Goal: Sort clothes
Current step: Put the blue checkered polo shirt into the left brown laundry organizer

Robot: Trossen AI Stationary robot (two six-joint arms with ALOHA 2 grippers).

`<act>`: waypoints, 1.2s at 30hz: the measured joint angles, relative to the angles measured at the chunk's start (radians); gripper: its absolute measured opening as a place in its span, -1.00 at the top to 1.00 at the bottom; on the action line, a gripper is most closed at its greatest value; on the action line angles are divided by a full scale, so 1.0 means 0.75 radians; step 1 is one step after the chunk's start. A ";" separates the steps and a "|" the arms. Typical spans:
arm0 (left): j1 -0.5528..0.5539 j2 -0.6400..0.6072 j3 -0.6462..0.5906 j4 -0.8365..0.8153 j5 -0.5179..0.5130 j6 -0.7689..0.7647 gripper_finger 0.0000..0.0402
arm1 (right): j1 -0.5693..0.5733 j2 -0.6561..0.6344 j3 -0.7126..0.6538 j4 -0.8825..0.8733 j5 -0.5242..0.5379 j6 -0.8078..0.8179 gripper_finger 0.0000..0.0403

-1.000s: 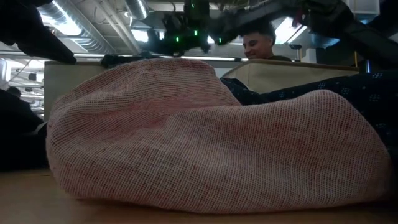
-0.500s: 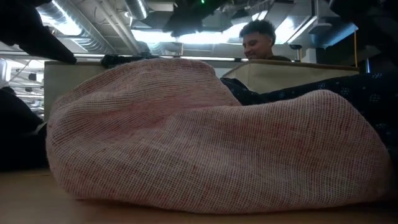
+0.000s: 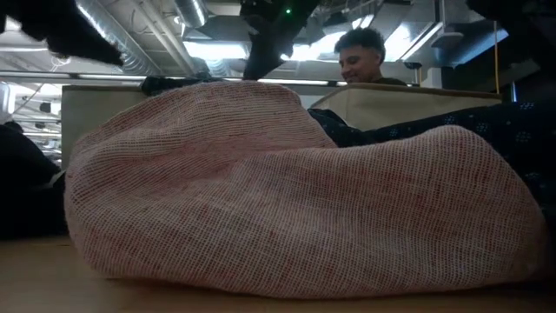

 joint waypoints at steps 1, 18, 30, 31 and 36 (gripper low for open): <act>0.036 -0.009 0.034 0.000 0.001 0.065 0.14 | 0.019 -0.009 -0.052 0.013 0.005 0.007 -0.09; 1.176 -0.008 0.246 0.470 0.689 1.125 0.14 | 0.250 -0.602 -0.963 0.697 0.149 0.157 0.11; 1.932 0.358 0.245 0.587 1.315 1.194 0.14 | 0.373 -0.623 -1.005 0.684 0.152 0.188 0.12; 1.954 0.386 0.242 0.590 1.322 1.169 0.14 | 0.378 -0.623 -1.005 0.683 0.152 0.189 0.12; 2.016 0.489 0.205 0.614 1.293 1.097 0.14 | 0.388 -0.622 -1.005 0.661 0.152 0.198 0.12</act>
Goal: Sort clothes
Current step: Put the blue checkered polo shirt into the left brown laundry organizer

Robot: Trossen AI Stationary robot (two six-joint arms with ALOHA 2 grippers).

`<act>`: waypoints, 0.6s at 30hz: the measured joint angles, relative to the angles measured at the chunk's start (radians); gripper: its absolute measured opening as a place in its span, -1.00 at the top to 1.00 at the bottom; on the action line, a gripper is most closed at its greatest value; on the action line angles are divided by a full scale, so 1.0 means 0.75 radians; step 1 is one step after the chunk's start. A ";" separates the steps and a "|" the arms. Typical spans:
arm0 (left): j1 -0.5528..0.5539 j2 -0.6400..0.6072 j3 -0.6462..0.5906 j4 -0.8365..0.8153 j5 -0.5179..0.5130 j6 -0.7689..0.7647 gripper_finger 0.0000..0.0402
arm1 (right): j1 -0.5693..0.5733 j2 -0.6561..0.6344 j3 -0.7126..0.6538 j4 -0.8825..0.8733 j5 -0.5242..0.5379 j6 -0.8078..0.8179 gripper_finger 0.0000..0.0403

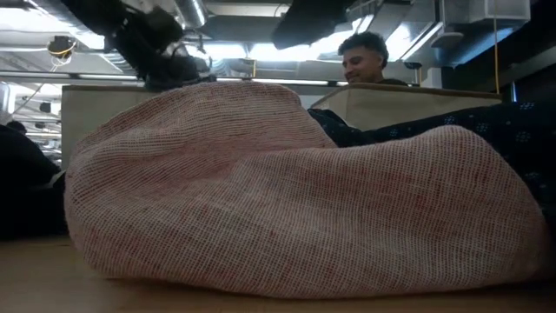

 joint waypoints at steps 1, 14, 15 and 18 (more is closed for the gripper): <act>0.014 0.019 -0.010 -0.018 -0.028 -0.016 0.14 | 0.000 0.001 0.000 -0.009 0.000 0.003 0.12; 0.107 0.193 -0.096 -0.098 -0.105 -0.050 0.14 | 0.000 0.001 0.000 0.002 -0.003 0.002 0.12; 0.096 0.168 -0.077 -0.127 -0.105 -0.049 0.14 | 0.000 0.001 0.000 0.002 -0.003 0.003 0.12; 0.049 0.033 0.000 -0.183 -0.104 -0.053 0.14 | 0.000 0.002 0.000 0.002 -0.004 0.004 0.12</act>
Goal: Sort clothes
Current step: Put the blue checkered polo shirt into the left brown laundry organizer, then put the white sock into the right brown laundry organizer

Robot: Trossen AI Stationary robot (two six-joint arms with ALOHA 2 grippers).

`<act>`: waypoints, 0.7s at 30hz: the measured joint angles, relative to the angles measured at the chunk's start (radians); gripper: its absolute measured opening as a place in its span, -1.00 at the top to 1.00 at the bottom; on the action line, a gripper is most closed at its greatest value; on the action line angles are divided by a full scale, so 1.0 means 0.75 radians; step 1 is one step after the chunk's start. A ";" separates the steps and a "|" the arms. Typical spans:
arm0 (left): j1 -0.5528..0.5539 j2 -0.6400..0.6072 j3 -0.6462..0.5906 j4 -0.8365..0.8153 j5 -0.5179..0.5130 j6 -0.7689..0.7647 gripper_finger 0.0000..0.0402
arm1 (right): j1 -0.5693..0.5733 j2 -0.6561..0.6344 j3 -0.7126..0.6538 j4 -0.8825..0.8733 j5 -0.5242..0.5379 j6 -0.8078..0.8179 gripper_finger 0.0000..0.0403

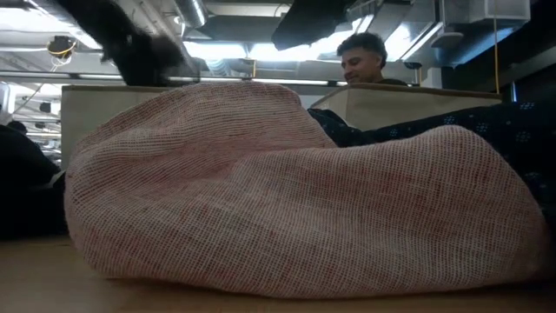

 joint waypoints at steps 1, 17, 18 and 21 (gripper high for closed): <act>-0.018 -0.050 0.025 -0.018 0.000 -0.003 0.14 | 0.000 0.000 0.000 0.000 0.000 0.000 0.12; -0.758 -0.576 -0.081 0.131 0.238 -0.155 0.14 | 0.050 -0.011 0.001 0.008 -0.045 -0.038 0.12; -0.821 -0.580 -0.106 0.164 0.235 -0.191 0.14 | 0.063 -0.007 0.001 0.009 -0.045 -0.040 0.12; -1.012 -0.581 -0.167 0.226 0.186 -0.265 0.14 | 0.103 0.001 0.001 0.002 -0.046 -0.042 0.12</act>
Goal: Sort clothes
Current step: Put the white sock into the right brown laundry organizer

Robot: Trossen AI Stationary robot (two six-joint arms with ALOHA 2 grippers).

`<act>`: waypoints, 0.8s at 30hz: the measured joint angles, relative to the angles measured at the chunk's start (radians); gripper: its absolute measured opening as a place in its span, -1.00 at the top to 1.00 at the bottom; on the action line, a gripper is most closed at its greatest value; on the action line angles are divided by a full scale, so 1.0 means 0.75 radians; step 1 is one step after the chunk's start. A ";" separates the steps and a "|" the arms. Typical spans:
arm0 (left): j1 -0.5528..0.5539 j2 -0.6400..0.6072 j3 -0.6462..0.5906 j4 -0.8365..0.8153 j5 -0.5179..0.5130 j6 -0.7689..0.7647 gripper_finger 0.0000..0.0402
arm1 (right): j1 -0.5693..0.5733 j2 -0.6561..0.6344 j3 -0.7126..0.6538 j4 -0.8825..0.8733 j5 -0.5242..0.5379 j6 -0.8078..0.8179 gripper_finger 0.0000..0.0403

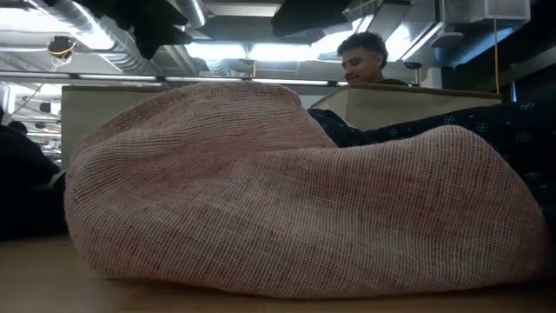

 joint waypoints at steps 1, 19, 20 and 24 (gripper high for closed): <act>-0.064 0.006 -0.020 0.008 -0.041 -0.028 0.14 | 0.014 0.000 0.000 -0.002 0.000 0.000 0.12; -0.752 0.243 -0.327 0.299 -0.572 -0.399 0.14 | 0.181 0.025 -0.001 0.018 -0.001 0.169 0.12; -0.765 0.268 -0.333 0.306 -0.573 -0.413 0.14 | 0.187 0.044 -0.001 0.018 0.000 0.181 0.12; -0.807 0.360 -0.336 0.314 -0.574 -0.451 0.14 | 0.199 0.133 -0.001 0.110 -0.013 0.195 0.12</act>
